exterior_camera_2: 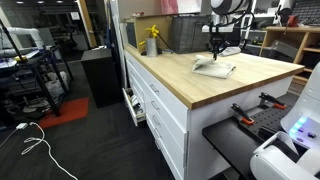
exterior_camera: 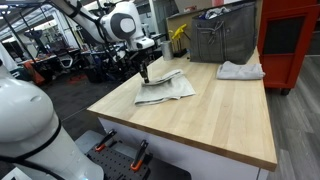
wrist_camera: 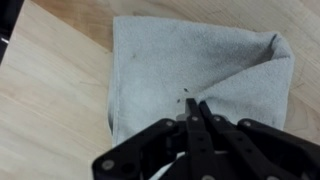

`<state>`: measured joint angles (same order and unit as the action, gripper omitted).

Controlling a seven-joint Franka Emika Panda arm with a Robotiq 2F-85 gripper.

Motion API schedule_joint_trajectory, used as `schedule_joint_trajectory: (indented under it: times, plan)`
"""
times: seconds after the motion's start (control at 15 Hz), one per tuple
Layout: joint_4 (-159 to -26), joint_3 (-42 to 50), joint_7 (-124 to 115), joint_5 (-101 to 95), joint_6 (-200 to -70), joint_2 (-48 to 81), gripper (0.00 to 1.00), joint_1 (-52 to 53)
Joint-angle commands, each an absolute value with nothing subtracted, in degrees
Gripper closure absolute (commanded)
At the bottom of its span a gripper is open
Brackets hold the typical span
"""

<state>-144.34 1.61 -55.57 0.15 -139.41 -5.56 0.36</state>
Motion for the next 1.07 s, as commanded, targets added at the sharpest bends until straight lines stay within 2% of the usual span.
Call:
schedule_joint_trajectory:
  times: [0.0,0.6,1.0]
  plan:
    - [-148.13,-0.24,-61.85,2.56,-139.01,-7.82,0.99,-0.33]
    - [-154.45,1.90,-67.49,5.92,-139.20,-8.82,0.99,-4.03]
    - [-156.66,0.26,-66.29,13.95,-137.57,-13.37,0.99,-2.48]
